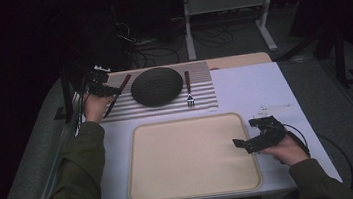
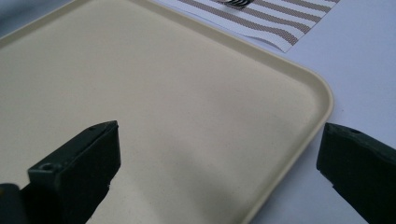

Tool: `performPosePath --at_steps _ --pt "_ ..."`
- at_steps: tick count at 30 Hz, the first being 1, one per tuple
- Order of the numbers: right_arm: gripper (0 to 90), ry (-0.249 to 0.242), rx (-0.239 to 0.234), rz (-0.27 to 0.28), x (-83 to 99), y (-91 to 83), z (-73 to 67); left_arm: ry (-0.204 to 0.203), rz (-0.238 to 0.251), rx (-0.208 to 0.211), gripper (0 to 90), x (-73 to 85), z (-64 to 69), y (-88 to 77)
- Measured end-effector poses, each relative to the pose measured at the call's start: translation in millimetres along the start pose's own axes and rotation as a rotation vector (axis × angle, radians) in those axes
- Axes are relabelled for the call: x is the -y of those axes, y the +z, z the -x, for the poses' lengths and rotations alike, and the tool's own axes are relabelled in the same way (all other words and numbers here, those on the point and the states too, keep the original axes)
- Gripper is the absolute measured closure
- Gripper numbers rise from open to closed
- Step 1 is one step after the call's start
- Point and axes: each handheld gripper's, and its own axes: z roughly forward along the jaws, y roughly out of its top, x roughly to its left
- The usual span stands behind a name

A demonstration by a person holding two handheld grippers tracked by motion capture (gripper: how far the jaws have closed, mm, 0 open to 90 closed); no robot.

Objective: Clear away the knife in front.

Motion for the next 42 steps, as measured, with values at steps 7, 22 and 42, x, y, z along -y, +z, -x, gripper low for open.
performPosePath --at_steps 7,22,42 --pt "0.0 -0.003 0.0 0.003 -0.4 -0.6 -0.3 0.022 -0.013 0.044 78.0 10.8 16.4 -14.4" --pt "0.0 -0.004 0.001 0.008 -1.3 -1.3 -1.7 0.105 0.007 0.138 77.9 33.0 71.3 -49.3" --pt "0.0 -0.006 0.001 0.012 -3.0 -1.6 -3.8 0.171 0.01 0.236 77.9 75.9 138.7 -73.5"
